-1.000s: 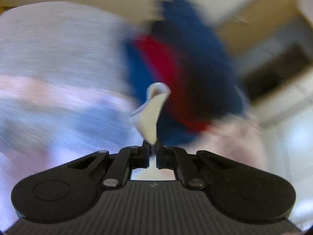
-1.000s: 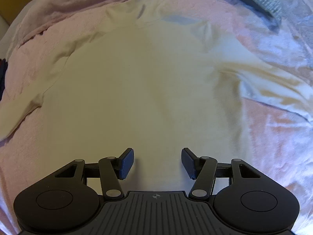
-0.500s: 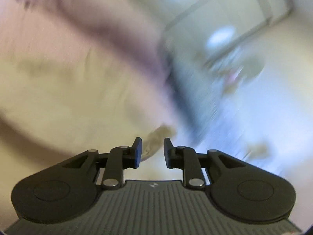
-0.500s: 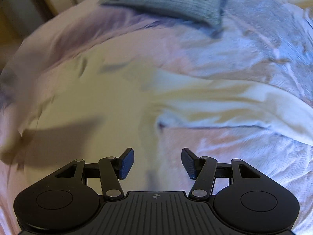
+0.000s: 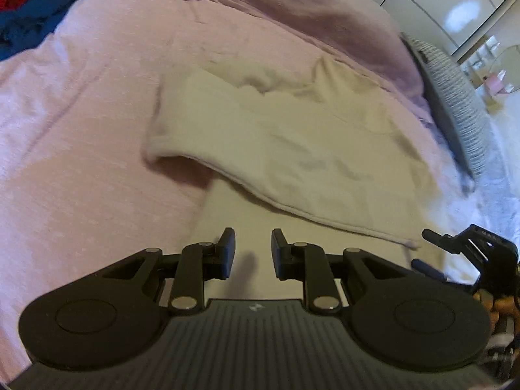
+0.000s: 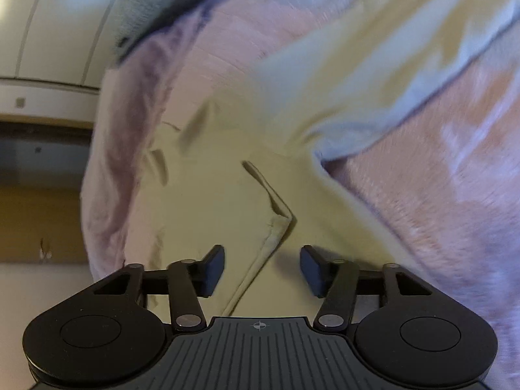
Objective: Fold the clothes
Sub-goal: 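Grasp the shirt side with the right gripper and fold it over the body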
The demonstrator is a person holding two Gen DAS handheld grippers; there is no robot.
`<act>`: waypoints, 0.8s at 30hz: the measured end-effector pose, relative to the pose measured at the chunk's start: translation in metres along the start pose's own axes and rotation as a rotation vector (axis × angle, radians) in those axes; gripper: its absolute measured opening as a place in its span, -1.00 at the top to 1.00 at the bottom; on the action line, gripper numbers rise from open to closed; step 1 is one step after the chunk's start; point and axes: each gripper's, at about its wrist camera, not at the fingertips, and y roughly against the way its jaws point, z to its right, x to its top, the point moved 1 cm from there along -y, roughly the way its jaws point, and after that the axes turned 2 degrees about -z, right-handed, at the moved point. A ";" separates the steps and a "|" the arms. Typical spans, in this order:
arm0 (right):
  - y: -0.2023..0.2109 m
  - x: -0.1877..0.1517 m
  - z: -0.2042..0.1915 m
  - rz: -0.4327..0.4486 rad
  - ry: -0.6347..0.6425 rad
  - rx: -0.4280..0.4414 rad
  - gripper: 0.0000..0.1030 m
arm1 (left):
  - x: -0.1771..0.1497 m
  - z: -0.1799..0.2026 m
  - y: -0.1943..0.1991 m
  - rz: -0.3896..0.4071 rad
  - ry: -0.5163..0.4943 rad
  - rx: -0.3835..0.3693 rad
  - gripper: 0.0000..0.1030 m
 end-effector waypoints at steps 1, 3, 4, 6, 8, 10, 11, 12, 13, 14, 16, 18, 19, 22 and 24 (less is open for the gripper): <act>-0.007 0.002 0.000 0.003 -0.009 -0.016 0.13 | 0.002 -0.003 -0.002 -0.002 -0.002 0.009 0.65; -0.018 0.006 -0.002 0.018 -0.013 -0.035 0.21 | 0.005 -0.008 -0.003 -0.002 0.003 0.016 0.65; -0.022 0.007 -0.009 0.023 0.012 -0.035 0.37 | 0.006 -0.010 -0.003 -0.001 0.005 0.020 0.65; -0.026 0.008 -0.028 0.033 0.105 -0.023 0.96 | 0.009 -0.011 -0.006 0.006 0.001 0.025 0.65; -0.016 0.007 -0.060 0.076 0.260 0.031 0.97 | 0.013 -0.008 -0.007 0.019 -0.007 0.010 0.65; 0.009 0.006 -0.094 0.163 0.395 0.133 0.97 | 0.018 -0.003 -0.009 0.039 -0.034 0.004 0.65; 0.023 0.008 -0.106 0.221 0.433 0.179 0.97 | 0.020 0.000 -0.010 0.049 -0.047 0.001 0.65; 0.039 0.010 -0.114 0.289 0.450 0.219 0.97 | 0.022 0.003 -0.013 0.057 -0.054 0.000 0.65; 0.054 0.013 -0.121 0.357 0.467 0.260 0.97 | 0.025 0.006 -0.017 0.066 -0.058 -0.003 0.65; 0.064 0.018 -0.124 0.400 0.473 0.255 0.97 | 0.027 0.008 -0.020 0.077 -0.057 -0.008 0.65; 0.065 0.033 -0.118 0.418 0.455 0.159 0.97 | 0.030 0.011 -0.027 0.083 -0.065 -0.004 0.65; 0.053 0.046 -0.101 0.367 0.410 0.023 0.97 | 0.031 0.014 -0.033 0.084 -0.081 0.014 0.65; 0.048 0.050 -0.092 0.350 0.393 -0.042 0.97 | 0.031 0.015 -0.036 0.085 -0.093 0.025 0.65; 0.046 0.053 -0.065 0.346 0.348 -0.182 0.97 | 0.031 0.015 -0.038 0.092 -0.107 0.046 0.65; 0.054 0.053 -0.055 0.341 0.293 -0.143 0.97 | 0.033 0.016 -0.039 0.098 -0.100 0.043 0.66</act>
